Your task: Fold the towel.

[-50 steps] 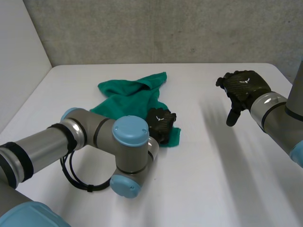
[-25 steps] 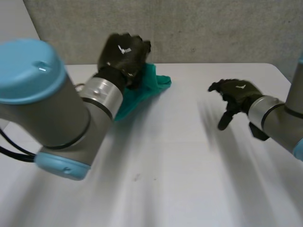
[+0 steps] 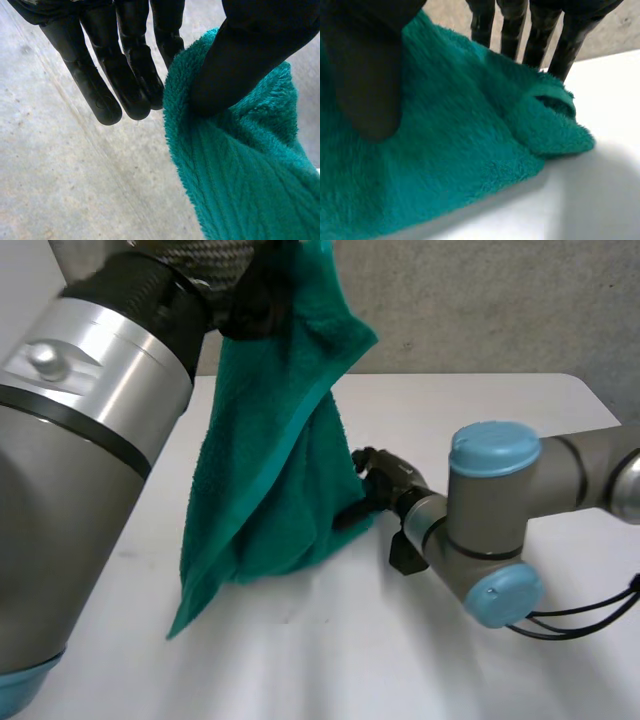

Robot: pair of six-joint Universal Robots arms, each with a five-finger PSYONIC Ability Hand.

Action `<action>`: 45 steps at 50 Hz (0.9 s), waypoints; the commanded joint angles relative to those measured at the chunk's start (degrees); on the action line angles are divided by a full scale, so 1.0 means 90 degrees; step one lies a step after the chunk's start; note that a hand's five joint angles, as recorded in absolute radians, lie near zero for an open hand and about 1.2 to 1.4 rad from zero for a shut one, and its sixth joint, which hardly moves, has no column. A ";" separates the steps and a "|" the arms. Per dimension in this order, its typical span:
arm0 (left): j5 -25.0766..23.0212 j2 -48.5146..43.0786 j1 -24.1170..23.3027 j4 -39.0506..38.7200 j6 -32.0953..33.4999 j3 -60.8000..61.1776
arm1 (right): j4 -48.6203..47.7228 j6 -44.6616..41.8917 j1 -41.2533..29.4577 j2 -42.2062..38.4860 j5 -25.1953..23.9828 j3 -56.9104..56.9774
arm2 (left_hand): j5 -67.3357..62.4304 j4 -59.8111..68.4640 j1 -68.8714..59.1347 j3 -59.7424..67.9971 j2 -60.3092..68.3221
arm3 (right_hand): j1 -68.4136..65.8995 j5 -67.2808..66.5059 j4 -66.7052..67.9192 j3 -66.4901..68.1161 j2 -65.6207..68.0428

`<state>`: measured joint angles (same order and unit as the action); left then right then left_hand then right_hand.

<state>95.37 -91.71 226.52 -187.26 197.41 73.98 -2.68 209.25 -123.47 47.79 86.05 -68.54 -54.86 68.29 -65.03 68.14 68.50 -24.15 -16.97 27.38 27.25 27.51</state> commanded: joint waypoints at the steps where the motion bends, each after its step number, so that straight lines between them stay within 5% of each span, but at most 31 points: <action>1: 0.0028 0.0278 0.0084 -0.0062 -0.0001 0.0032 | -0.0083 -0.0144 -0.0090 -0.0144 0.0302 -0.0002 | -0.1682 0.1301 -0.1663 0.1318 0.1278 | -0.6206 -0.5892 0.5847 0.5861 0.5832; 7: 0.0019 0.0511 0.0804 0.0026 -0.0010 0.0265 | -0.0239 -0.1586 0.0572 0.1836 0.0488 -0.0567 | -0.1682 0.1301 -0.1663 0.1318 0.1278 | -0.6206 -0.5892 0.5847 0.5861 0.5832; 11: -0.0030 0.0659 0.1392 0.0055 -0.0040 0.0753 | -0.0093 -0.3015 0.1326 0.2610 0.0117 -0.0637 | -0.1682 0.1301 -0.1663 0.1318 0.1278 | -0.6206 -0.5892 0.5847 0.5861 0.5832; 12: -0.0050 0.0717 0.1606 0.0055 -0.0098 0.1054 | 0.0226 -0.3982 0.1539 0.2948 -0.0309 -0.0637 | -0.1682 0.1301 -0.1663 0.1318 0.1278 | -0.6206 -0.5892 0.5847 0.5861 0.5832; 15: -0.0089 0.0717 0.1881 0.0036 -0.0274 0.1700 | 0.0707 -0.4606 0.1561 0.3098 -0.0566 -0.0442 | -0.1682 0.1301 -0.1663 0.1318 0.1278 | -0.6206 -0.5892 0.5847 0.5861 0.5832; 26: -0.0577 -0.0336 0.1999 -0.0228 -0.0879 0.3176 | 0.2485 -0.5623 0.1551 0.1917 -0.0850 0.1033 | -0.1682 0.1301 -0.1663 0.1318 0.1278 | -0.6206 -0.5892 0.5847 0.5861 0.5832; 35: -0.0558 -0.1645 0.1920 -0.0540 -0.1026 0.2943 | 0.3090 -0.6501 0.1453 -0.0091 -0.0335 0.2437 | -0.1682 0.1301 -0.1663 0.1318 0.1278 | -0.6206 -0.5892 0.5847 0.5861 0.5832; 45: -0.0548 -0.1519 0.1803 -0.0492 -0.1036 0.2972 | 0.3413 -0.6521 0.1267 0.0284 -0.0078 0.1923 | -0.1682 0.1301 -0.1663 0.1318 0.1278 | -0.6206 -0.5892 0.5847 0.5861 0.5832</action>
<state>90.41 -107.38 243.58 -192.09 188.01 100.21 27.04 150.34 -111.26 45.96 84.67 -46.61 -54.87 68.51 -65.03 68.20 68.56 -54.07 -53.95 68.05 67.64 66.80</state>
